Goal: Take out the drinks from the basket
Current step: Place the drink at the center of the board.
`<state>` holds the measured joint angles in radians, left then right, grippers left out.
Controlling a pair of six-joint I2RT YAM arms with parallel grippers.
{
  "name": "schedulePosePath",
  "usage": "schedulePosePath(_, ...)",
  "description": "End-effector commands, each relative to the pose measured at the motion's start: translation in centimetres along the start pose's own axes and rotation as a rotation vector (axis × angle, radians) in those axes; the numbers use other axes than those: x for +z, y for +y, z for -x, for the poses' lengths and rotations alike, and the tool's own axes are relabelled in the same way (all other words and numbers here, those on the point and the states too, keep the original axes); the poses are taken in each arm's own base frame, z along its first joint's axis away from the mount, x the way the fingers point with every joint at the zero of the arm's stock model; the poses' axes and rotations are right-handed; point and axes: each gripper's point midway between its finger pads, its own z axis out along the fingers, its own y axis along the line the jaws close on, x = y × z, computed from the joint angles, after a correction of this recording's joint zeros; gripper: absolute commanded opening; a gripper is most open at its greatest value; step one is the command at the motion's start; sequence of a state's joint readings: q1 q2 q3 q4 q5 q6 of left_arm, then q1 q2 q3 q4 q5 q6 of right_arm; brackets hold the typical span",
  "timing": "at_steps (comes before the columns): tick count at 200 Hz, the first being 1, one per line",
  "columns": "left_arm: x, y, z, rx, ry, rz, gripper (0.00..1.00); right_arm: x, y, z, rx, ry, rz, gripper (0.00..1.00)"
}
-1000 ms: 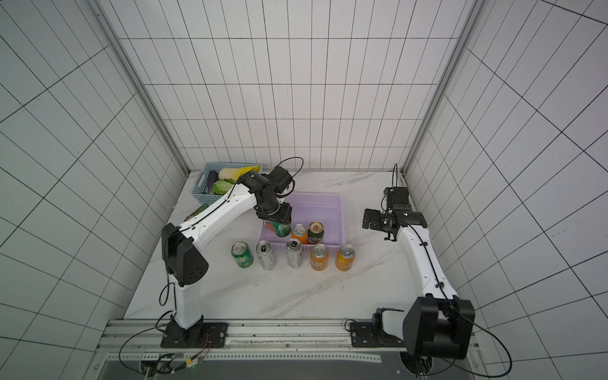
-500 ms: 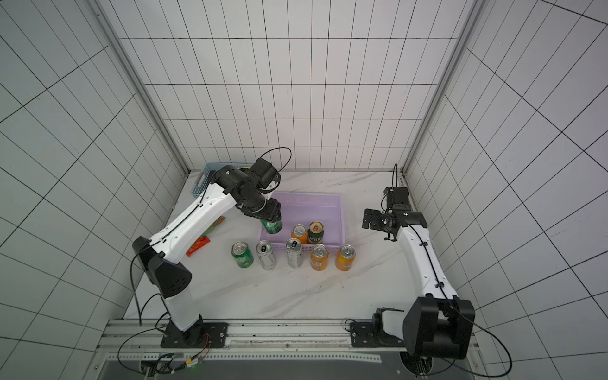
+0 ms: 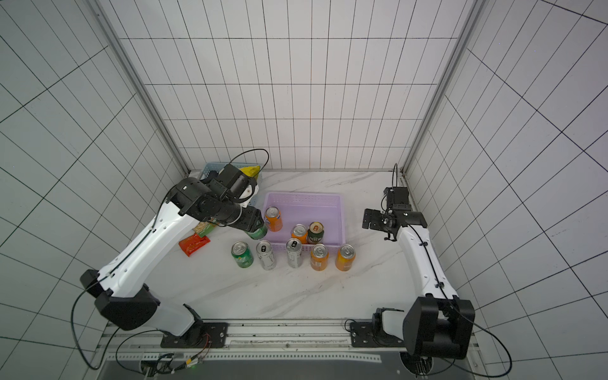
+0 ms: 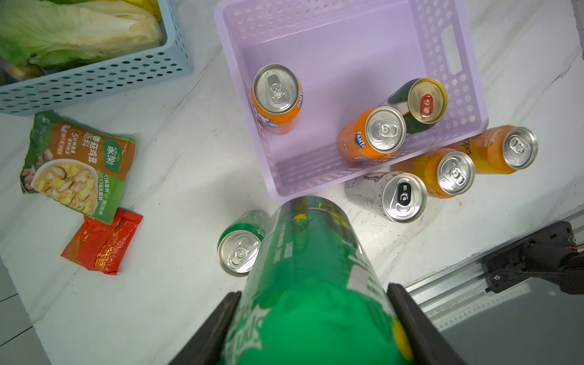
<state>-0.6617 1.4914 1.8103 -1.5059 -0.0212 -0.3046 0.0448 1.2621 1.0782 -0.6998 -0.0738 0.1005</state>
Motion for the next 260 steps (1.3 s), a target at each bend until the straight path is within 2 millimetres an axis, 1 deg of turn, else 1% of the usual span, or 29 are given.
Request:
schedulePosePath(1, -1.9, 0.6, -0.1, -0.028, -0.101, -0.009, 0.48, 0.7, -0.6, -1.0, 0.014, 0.027, -0.012, 1.0)
schedulePosePath(51, -2.4, 1.6, -3.1, -0.069, -0.127, -0.021, 0.48, 0.8, -0.7, -1.0, 0.015, 0.03, -0.015, 1.0)
schedulePosePath(66, -2.2, 1.7, -3.9, -0.078, -0.128, -0.035, 0.47, 0.8, -0.7, -1.0, 0.016, 0.03, -0.016, 0.99)
schedulePosePath(99, -0.8, 2.1, -6.3, -0.094, -0.07, -0.03, 0.47, 0.7, -0.7, -1.0, 0.016, 0.029, -0.016, 0.99)
schedulePosePath(118, -0.5, 2.2, -7.2, -0.11, -0.045, -0.029, 0.46, 0.7, -0.7, -1.0, 0.016, 0.029, -0.015, 1.0)
schedulePosePath(136, -0.1, 2.0, -7.7, -0.119, -0.043, -0.03, 0.45, 0.7, -0.6, -0.9, 0.016, 0.029, -0.011, 0.99)
schedulePosePath(176, 1.5, 1.3, -9.0, -0.126, -0.044, -0.008, 0.44, 0.6, -0.6, -0.9, 0.017, 0.028, -0.01, 0.99)
schedulePosePath(204, 2.4, 1.7, -10.0, -0.158, -0.051, 0.028, 0.44, 0.7, -0.6, -1.0, 0.018, 0.03, -0.01, 0.99)
schedulePosePath(226, 3.5, 1.3, -10.8, -0.174, -0.052, 0.018, 0.44, 0.7, -0.6, -1.0, 0.019, 0.03, -0.01, 0.99)
schedulePosePath(260, 4.7, 1.7, -12.0, -0.212, -0.053, 0.037, 0.43, 0.7, -0.6, -1.0, 0.019, 0.031, -0.013, 1.0)
